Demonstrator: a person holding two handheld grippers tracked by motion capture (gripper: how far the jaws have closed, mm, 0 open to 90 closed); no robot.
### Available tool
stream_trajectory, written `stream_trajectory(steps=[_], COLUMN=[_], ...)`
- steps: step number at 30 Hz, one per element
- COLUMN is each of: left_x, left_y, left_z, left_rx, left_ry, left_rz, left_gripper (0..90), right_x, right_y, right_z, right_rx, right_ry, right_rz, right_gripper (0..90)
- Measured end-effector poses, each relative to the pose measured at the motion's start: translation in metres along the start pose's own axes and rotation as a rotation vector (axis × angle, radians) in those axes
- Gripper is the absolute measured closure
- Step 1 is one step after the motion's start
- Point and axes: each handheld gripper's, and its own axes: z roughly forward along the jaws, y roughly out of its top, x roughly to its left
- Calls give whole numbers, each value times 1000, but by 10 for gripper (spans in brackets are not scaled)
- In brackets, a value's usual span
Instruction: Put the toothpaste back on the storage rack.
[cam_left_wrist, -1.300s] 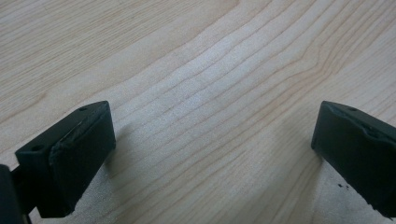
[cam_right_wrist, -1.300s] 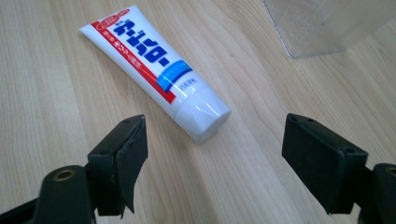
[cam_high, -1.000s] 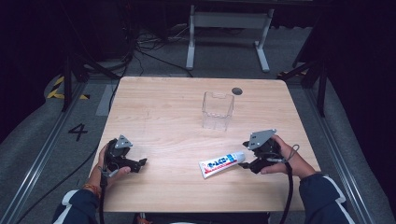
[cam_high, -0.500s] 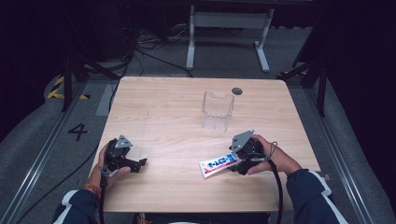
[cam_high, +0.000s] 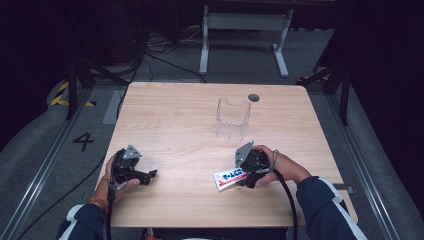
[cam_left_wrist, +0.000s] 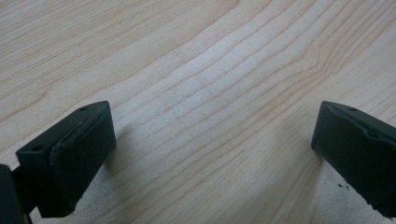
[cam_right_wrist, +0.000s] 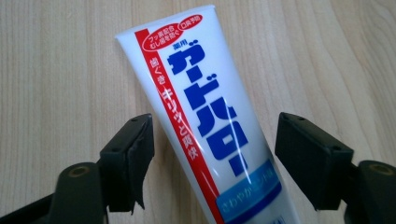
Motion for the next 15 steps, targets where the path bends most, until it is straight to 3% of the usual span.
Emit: stream_trajectory(steps=[8,13,15], left_x=[-1,-3,-3], left_y=[-1,-2,-2], left_z=[-1,-2,-2], left_rx=[-5,0,2], left_ry=[20,20,23], left_rz=[-3,-23,-13], left_gripper=[4,5,4], right_x=[-3,-6,-8], right_y=[10,15,16], right_z=[14,16,17], right_rx=[62,72,75], right_ry=[47,81,104], right_rz=[-52,-64,-67], right_gripper=[321,350,382])
